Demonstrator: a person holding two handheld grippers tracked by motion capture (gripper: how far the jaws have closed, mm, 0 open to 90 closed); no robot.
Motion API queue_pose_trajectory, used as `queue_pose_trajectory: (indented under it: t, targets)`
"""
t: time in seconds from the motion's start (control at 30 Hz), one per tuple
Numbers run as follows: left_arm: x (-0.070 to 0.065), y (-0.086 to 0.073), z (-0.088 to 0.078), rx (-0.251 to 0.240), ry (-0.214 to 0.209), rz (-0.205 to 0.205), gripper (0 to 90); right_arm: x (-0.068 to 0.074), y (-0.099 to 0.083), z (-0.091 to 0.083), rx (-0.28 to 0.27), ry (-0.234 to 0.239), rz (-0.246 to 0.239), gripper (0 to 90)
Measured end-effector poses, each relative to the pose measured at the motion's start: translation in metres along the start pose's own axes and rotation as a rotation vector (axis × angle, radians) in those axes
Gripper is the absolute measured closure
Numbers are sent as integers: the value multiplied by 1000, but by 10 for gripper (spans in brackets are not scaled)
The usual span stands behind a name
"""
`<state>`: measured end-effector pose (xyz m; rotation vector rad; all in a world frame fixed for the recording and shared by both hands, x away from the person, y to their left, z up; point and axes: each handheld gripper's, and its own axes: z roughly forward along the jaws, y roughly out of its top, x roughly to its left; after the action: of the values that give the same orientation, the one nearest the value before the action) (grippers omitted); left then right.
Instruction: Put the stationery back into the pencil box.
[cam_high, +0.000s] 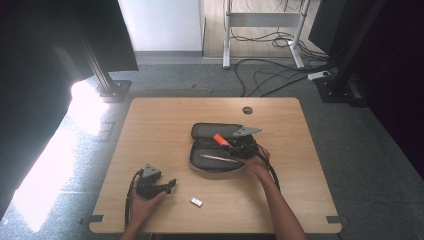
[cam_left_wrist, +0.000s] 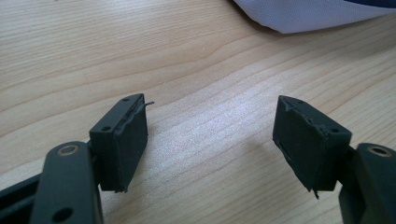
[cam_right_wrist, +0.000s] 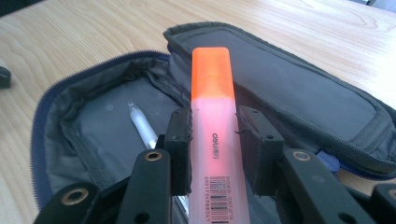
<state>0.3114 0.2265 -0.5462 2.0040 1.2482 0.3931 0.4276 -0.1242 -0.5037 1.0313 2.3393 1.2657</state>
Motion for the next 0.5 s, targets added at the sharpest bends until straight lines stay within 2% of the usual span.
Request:
queue_pose_trajectory:
  t: [0.5]
  targets:
    - [0,0,0,-2,-3,-4,270,1,-4,13,61,-44,-45,652]
